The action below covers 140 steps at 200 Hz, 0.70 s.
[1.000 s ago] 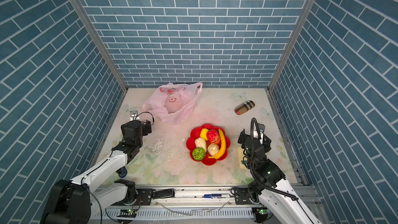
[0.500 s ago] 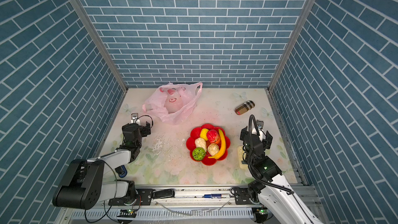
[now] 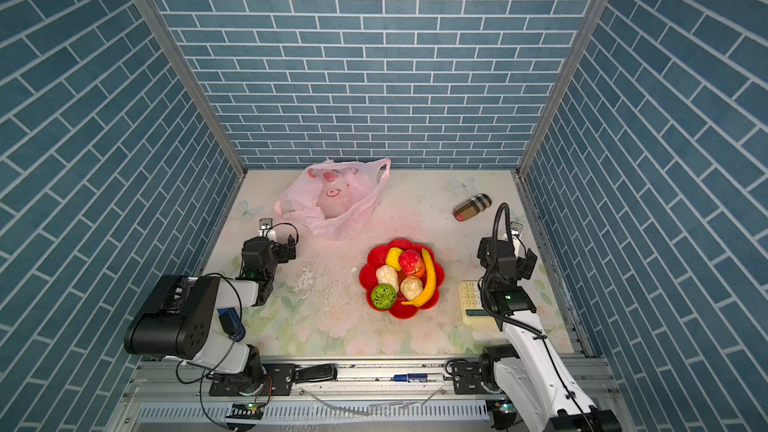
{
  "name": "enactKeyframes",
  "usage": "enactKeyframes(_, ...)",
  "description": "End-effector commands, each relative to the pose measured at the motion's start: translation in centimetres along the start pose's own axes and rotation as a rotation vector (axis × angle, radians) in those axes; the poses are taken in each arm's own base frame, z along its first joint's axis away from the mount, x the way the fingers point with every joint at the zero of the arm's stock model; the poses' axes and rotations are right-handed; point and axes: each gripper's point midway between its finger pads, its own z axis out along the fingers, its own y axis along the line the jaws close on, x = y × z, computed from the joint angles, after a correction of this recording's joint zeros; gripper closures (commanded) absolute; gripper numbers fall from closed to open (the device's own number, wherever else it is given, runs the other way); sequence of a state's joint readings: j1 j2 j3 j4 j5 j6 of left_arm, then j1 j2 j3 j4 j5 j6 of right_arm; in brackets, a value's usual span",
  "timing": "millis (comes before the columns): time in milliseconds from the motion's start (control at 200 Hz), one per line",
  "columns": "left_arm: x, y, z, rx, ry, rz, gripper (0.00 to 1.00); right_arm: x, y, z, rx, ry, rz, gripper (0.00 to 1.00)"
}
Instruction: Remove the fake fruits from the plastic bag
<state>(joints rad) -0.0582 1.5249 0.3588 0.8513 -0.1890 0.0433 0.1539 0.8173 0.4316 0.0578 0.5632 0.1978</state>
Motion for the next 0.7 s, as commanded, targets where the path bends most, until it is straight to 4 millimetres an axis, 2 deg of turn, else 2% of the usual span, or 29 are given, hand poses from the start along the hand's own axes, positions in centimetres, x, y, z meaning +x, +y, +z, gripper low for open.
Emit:
enactKeyframes(0, -1.4, 0.0, 0.3, 0.007, -0.037, -0.001, 0.01, 0.4, 0.0, 1.0, -0.005, -0.031, -0.003, 0.01)
enactKeyframes(290, -1.5, 0.0, 0.3, 0.007, -0.042, -0.002, 0.01, 2.1, -0.2, 4.0, 0.030, -0.021, 0.021, 0.01)
enactKeyframes(695, -1.4, 0.0, 0.3, 0.006, -0.039, -0.001, 0.01, 3.2, 1.6, 6.4, -0.045, -0.038, 0.031, 0.01)
